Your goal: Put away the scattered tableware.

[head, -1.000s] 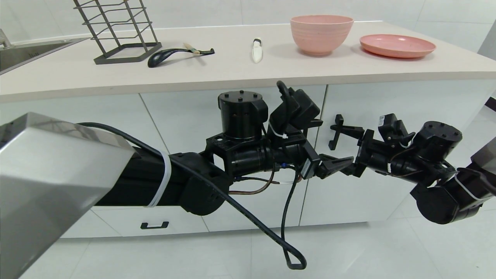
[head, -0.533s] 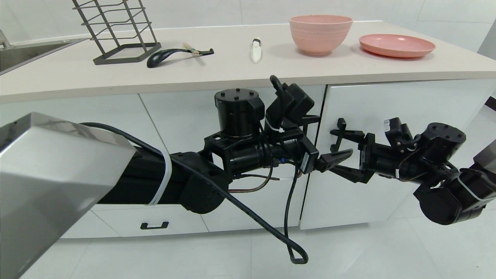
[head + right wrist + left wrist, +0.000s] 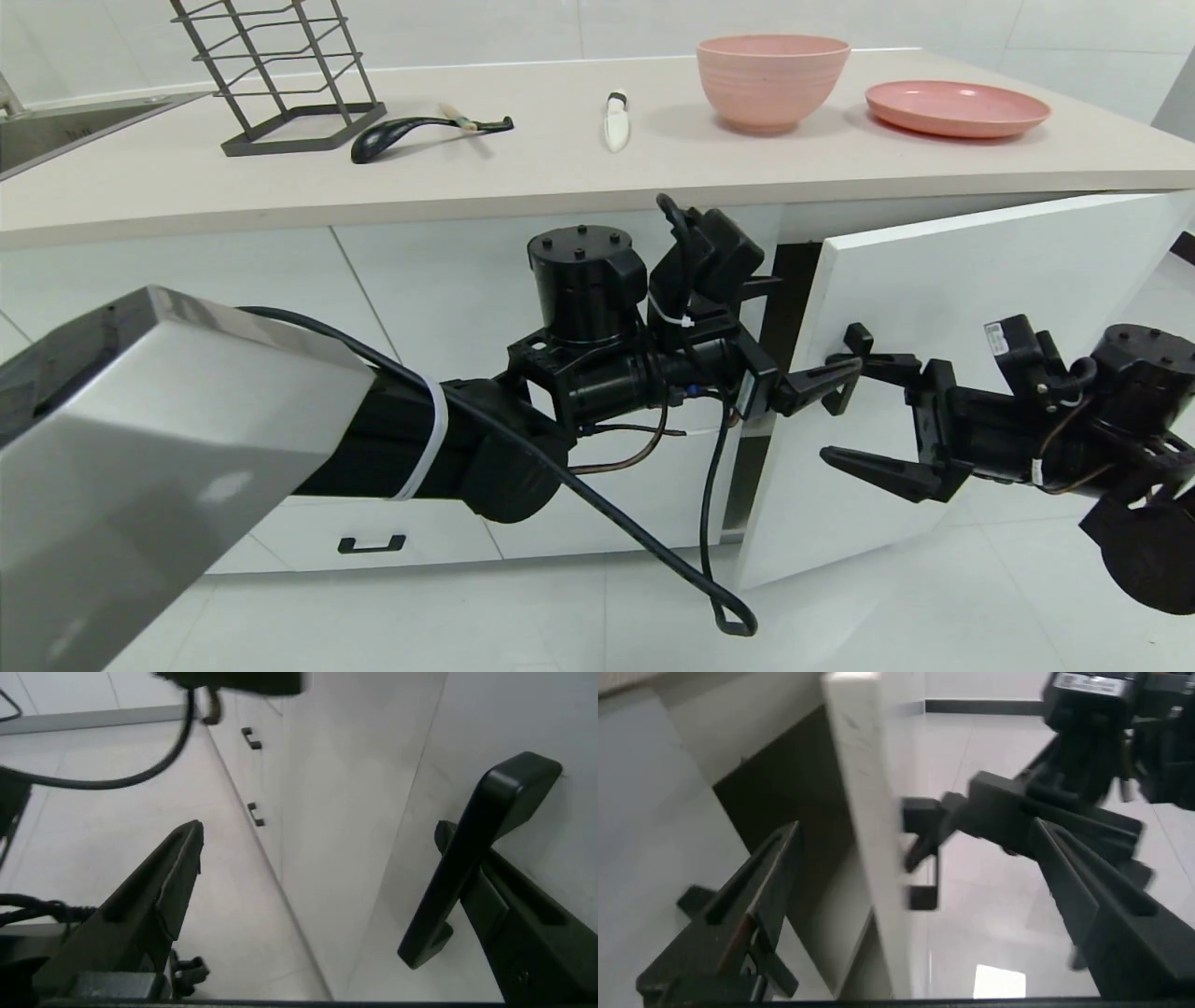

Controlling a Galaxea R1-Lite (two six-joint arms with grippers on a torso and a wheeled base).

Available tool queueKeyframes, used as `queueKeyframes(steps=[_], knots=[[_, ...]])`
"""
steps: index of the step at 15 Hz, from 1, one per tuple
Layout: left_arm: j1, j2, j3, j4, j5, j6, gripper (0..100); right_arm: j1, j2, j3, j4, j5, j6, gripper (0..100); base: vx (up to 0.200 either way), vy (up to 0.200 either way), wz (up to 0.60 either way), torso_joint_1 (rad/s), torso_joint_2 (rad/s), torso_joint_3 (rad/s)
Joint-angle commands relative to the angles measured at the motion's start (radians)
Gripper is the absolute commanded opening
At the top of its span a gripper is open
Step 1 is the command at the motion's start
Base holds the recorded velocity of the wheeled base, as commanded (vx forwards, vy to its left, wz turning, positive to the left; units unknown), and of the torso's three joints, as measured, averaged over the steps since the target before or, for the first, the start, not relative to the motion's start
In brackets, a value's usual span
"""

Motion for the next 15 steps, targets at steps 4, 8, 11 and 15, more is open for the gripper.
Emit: queueKeyframes(steps=[4,8,11,15], knots=[[-0.066,0.077,-0.079,-0.046,-0.057,0.001,100,0.007,-0.117,0.144,0.0,0.013,-0.017,100,0.0,0.0,0.0,0.0,0.0,0.0],[-0.131,0.142,-0.16,-0.054,-0.08,-0.001,100,0.006,-0.115,0.154,0.0,0.012,-0.028,100,0.0,0.0,0.0,0.0,0.0,0.0],[-0.171,0.166,-0.166,-0.057,-0.08,-0.002,100,-0.026,-0.109,0.154,0.001,0.006,-0.036,100,0.0,0.0,0.0,0.0,0.0,0.0],[-0.174,0.169,-0.165,-0.086,-0.08,-0.004,100,-0.135,-0.068,0.153,0.001,0.006,-0.04,100,0.0,0.0,0.0,0.0,0.0,0.0]])
